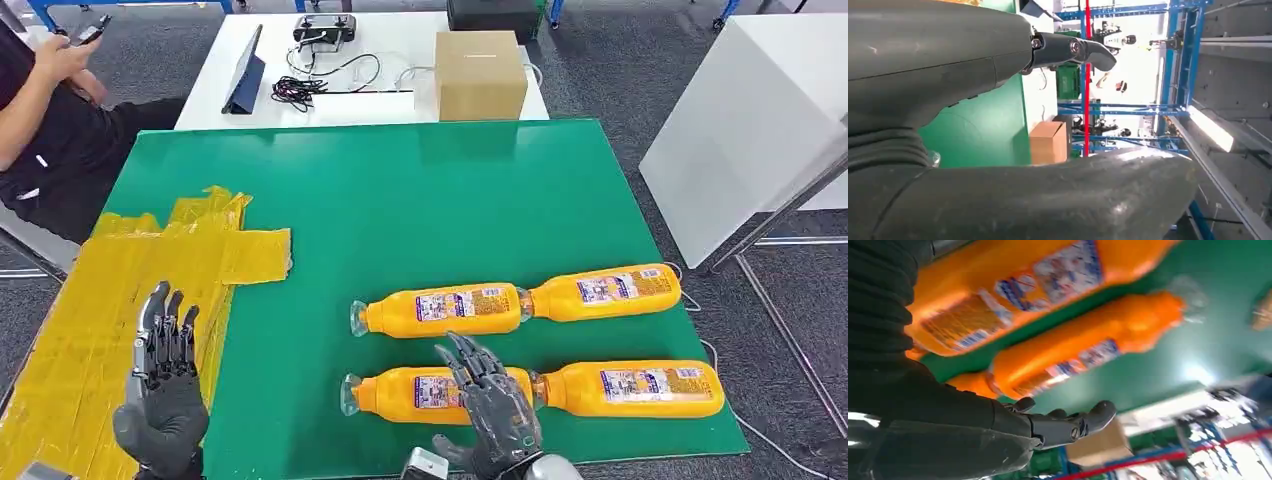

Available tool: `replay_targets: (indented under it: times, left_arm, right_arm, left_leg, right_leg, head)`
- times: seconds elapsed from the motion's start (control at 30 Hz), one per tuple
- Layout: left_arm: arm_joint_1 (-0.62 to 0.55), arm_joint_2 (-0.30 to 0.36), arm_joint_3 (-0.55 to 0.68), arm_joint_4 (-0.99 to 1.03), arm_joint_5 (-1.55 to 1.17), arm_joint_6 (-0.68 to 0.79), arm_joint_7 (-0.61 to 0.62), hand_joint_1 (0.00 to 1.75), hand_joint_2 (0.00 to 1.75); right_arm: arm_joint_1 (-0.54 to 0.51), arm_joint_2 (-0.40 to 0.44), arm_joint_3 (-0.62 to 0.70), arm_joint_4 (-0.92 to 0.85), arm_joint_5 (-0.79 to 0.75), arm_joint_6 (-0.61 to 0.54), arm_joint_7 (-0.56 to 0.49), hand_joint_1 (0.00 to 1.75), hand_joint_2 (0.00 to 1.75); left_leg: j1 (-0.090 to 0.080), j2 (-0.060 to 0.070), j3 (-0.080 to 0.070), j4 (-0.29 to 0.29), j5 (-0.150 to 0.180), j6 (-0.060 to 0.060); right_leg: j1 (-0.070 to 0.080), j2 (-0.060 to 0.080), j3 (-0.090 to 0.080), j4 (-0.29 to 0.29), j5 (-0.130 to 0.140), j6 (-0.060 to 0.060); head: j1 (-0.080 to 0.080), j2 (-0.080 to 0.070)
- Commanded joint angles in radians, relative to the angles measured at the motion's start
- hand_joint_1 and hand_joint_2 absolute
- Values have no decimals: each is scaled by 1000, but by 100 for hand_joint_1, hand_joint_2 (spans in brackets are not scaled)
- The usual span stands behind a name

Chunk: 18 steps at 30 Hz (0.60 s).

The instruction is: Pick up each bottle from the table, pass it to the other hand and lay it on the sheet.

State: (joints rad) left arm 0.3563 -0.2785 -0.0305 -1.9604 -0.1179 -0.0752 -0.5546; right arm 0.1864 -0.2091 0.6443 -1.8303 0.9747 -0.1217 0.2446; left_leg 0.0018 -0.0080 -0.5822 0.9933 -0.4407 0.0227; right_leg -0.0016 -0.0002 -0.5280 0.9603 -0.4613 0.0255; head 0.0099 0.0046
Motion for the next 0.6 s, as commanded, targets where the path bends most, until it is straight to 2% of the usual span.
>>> replay_targets:
  times: [0.03, 0.27, 0.37, 0.4, 0.6]
  left_arm:
    - [-12, -16, 33, -8, -3, -7, 33, 0, 0]
    - [4, -27, 54, -22, 1, -16, 35, 0, 0]
    - [5, -32, 58, -27, 0, -23, 40, 0, 0]
    - [2, -31, 59, -28, 0, -25, 41, 0, 0]
    - [-15, -23, 54, -35, 7, -23, 48, 0, 0]
  right_arm:
    - [-41, -1, 3, 65, 20, 38, 47, 0, 175]
    - [-22, -18, -5, 53, 43, 55, 94, 0, 175]
    - [-27, -11, -11, 57, 53, 69, 111, 0, 175]
    - [-33, -9, -12, 65, 49, 83, 115, 0, 175]
    - [-59, 10, -24, 105, 44, 121, 133, 0, 175]
  left_leg:
    - [1, 3, 6, -1, -2, -2]
    - [0, 2, 4, -1, -1, -1]
    - [1, 2, 6, -1, -2, -1]
    - [0, 1, 2, -1, -1, -1]
    - [1, 2, 2, -1, 0, -1]
  right_leg:
    - [1, 2, 6, -2, 0, 0]
    - [0, 2, 3, -2, 0, 0]
    - [1, 1, 6, -3, -1, 0]
    - [0, 1, 2, -1, 0, 0]
    - [1, 1, 2, -1, 0, 0]
  head:
    - [0, 0]
    - [0, 0]
    - [0, 0]
    - [0, 0]
    - [0, 0]
